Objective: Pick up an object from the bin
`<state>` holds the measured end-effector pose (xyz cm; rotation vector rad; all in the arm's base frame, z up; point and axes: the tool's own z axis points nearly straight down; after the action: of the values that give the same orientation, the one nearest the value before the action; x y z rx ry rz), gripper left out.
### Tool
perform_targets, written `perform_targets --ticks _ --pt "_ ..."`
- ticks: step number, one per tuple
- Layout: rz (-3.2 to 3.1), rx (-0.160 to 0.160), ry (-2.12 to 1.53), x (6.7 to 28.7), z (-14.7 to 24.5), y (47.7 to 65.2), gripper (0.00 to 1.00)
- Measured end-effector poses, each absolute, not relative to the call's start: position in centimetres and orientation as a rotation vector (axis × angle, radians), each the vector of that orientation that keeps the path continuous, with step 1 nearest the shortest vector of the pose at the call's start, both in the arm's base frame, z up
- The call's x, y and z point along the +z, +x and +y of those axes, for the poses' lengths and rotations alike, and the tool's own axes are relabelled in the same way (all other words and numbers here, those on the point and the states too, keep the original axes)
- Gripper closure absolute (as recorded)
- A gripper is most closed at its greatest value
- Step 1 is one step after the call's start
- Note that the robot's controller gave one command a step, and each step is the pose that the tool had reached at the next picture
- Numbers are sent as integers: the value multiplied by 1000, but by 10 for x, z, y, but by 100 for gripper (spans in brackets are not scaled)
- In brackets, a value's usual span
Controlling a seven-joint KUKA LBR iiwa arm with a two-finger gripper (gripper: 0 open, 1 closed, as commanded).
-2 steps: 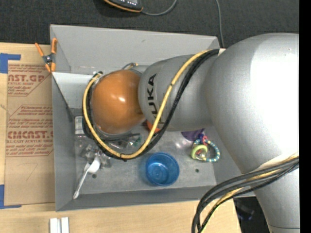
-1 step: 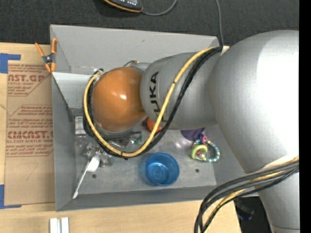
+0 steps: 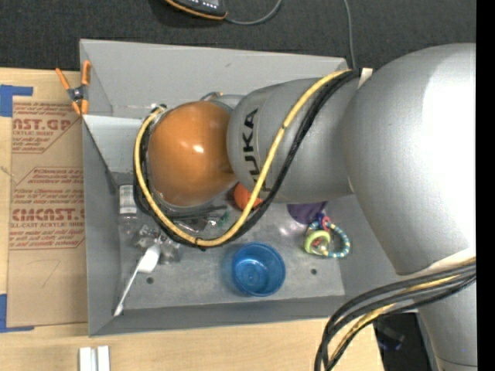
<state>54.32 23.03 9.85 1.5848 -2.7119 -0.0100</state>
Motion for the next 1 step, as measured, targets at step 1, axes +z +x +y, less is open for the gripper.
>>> perform_targets --ticks 1 --pt "-2711 -11 1583 122 230 543 100"
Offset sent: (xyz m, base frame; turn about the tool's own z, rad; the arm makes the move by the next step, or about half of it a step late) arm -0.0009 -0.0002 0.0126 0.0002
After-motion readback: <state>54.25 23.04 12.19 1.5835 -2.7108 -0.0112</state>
